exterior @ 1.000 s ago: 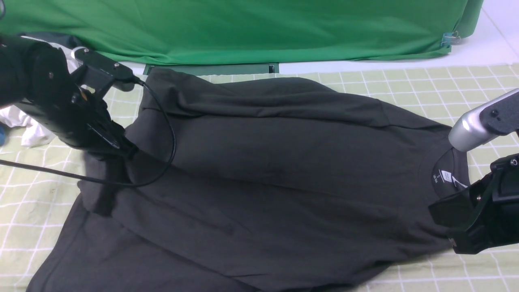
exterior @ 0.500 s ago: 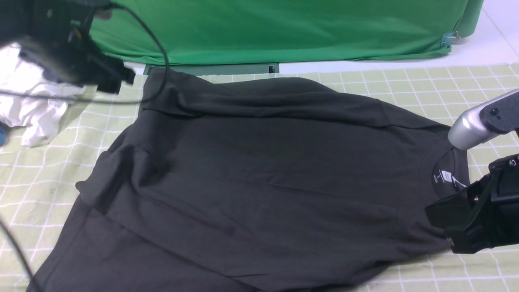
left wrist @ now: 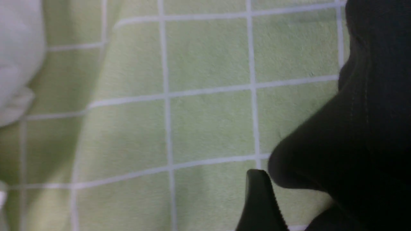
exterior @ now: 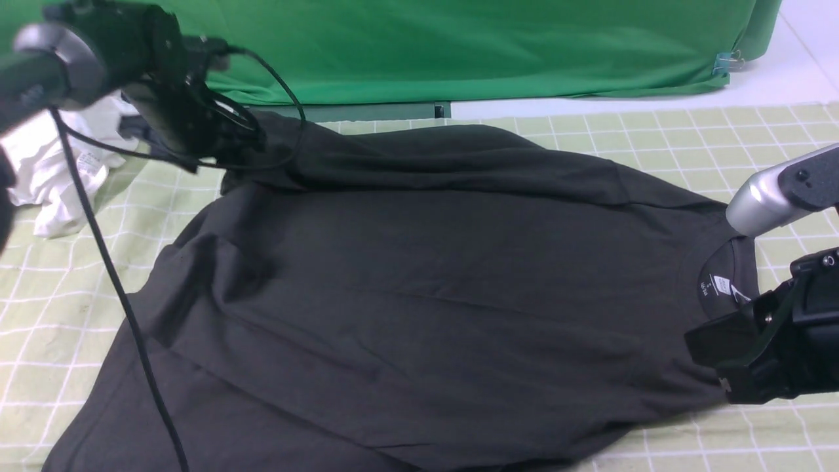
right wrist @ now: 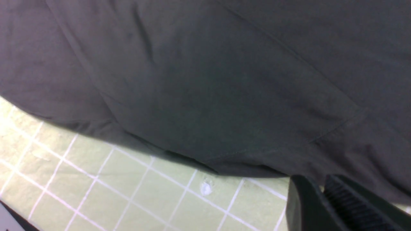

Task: Fold a long-sleeved shirt over a green coffee tablecloth.
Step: 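Grab the top left corner of the dark shirt with the left gripper, then fold the left side of the dark shirt inward over its body with the left gripper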

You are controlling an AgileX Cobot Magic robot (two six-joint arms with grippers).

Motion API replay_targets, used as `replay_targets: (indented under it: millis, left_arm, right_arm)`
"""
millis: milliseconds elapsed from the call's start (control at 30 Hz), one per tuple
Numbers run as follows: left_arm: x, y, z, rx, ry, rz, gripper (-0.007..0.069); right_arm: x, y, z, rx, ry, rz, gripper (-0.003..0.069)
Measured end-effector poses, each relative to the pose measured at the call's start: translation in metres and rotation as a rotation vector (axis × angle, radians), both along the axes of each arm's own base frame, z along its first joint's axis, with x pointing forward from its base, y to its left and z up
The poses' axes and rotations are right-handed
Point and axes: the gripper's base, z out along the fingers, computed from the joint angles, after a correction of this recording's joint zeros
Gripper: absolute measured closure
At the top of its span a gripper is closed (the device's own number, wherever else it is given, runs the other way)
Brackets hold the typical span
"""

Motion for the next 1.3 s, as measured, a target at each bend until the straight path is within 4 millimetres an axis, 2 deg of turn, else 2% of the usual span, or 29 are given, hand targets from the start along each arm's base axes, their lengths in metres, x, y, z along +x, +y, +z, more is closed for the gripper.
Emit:
replay_targets:
  millis: [300, 500, 633, 733, 833, 867, 900, 1067, 1300]
  left_arm:
    - [0.005, -0.006, -0.005, -0.046, -0.039, -0.06, 0.0176]
    - [0.009, -0.007, -0.024, -0.05, -0.017, -0.062, 0.0173]
    - [0.01, -0.007, -0.025, -0.051, -0.016, -0.062, 0.018]
    - [0.01, -0.007, -0.026, -0.061, -0.015, -0.058, 0.0269]
    - [0.011, -0.01, -0.027, -0.087, -0.015, -0.063, 0.0463]
    - [0.011, -0.01, -0.027, -0.088, -0.014, -0.065, 0.0476]
    - [0.011, -0.01, -0.027, -0.088, -0.012, -0.081, 0.0556]
    - [0.01, -0.007, -0.021, -0.041, -0.016, -0.094, 0.0582]
    - [0.005, 0.006, 0.03, 0.146, -0.138, -0.124, 0.0582]
  right_arm:
    - [0.004, 0.002, 0.003, 0.035, -0.047, -0.015, 0.0568]
    - [0.004, 0.002, 0.004, 0.043, -0.054, -0.018, 0.0568]
    - [0.004, 0.003, 0.004, 0.049, -0.05, -0.018, 0.0568]
    - [0.004, 0.003, 0.004, 0.053, -0.048, -0.019, 0.0568]
    - [0.004, 0.003, 0.004, 0.055, -0.046, -0.02, 0.0566]
    - [0.004, 0.003, 0.004, 0.055, -0.046, -0.02, 0.0566]
    - [0.004, 0.003, 0.004, 0.055, -0.044, -0.019, 0.0563]
    - [0.003, 0.003, 0.004, 0.054, -0.036, -0.018, 0.0558]
    - [0.003, 0.003, 0.003, 0.052, -0.026, -0.017, 0.0552]
